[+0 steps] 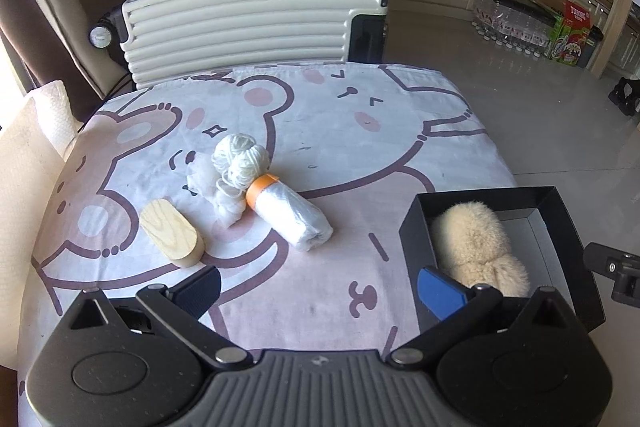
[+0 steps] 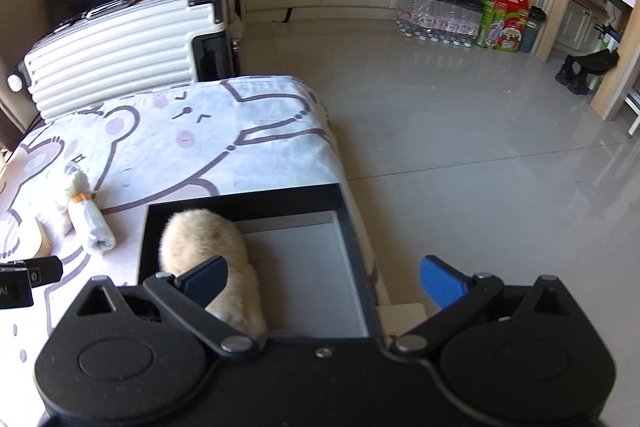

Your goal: Organize objects

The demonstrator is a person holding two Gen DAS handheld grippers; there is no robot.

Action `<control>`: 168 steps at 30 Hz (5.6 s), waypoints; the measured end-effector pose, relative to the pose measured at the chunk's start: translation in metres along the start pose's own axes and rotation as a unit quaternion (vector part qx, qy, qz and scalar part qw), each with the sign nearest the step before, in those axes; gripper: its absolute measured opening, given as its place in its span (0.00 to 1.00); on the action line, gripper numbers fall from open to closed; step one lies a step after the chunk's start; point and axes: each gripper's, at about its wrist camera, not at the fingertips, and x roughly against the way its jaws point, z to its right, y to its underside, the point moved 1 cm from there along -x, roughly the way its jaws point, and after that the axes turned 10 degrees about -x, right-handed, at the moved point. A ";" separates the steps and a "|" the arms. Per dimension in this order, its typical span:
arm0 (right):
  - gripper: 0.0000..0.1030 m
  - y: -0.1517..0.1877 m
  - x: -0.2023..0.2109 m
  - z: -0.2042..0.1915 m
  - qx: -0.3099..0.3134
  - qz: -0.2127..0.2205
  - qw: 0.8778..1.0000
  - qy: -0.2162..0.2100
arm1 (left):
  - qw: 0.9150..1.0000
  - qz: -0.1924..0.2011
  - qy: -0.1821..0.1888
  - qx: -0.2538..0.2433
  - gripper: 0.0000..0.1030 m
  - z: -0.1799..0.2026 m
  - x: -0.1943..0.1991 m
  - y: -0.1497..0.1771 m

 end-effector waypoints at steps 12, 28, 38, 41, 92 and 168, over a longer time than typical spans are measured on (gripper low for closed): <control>1.00 0.007 0.005 -0.068 0.039 0.000 0.998 -0.048 | 0.998 0.000 -0.038 0.044 1.00 -0.066 0.015 0.023; 1.00 0.017 0.014 -0.137 0.079 0.004 0.992 -0.099 | 0.993 0.001 -0.077 0.087 1.00 -0.126 0.033 0.045; 1.00 0.019 0.018 -0.146 0.075 0.007 0.990 -0.116 | 0.991 0.010 -0.086 0.099 1.00 -0.137 0.039 0.051; 1.00 0.019 0.018 -0.150 0.078 0.010 0.990 -0.119 | 0.991 0.013 -0.089 0.103 1.00 -0.139 0.040 0.050; 1.00 0.020 -0.079 -0.218 0.196 0.009 0.967 -0.159 | 0.982 -0.042 -0.031 0.182 0.95 -0.157 -0.074 0.012; 0.42 0.042 -0.129 -0.262 0.198 -0.243 0.932 -0.184 | 0.977 -0.136 0.001 0.166 0.48 -0.192 -0.128 0.034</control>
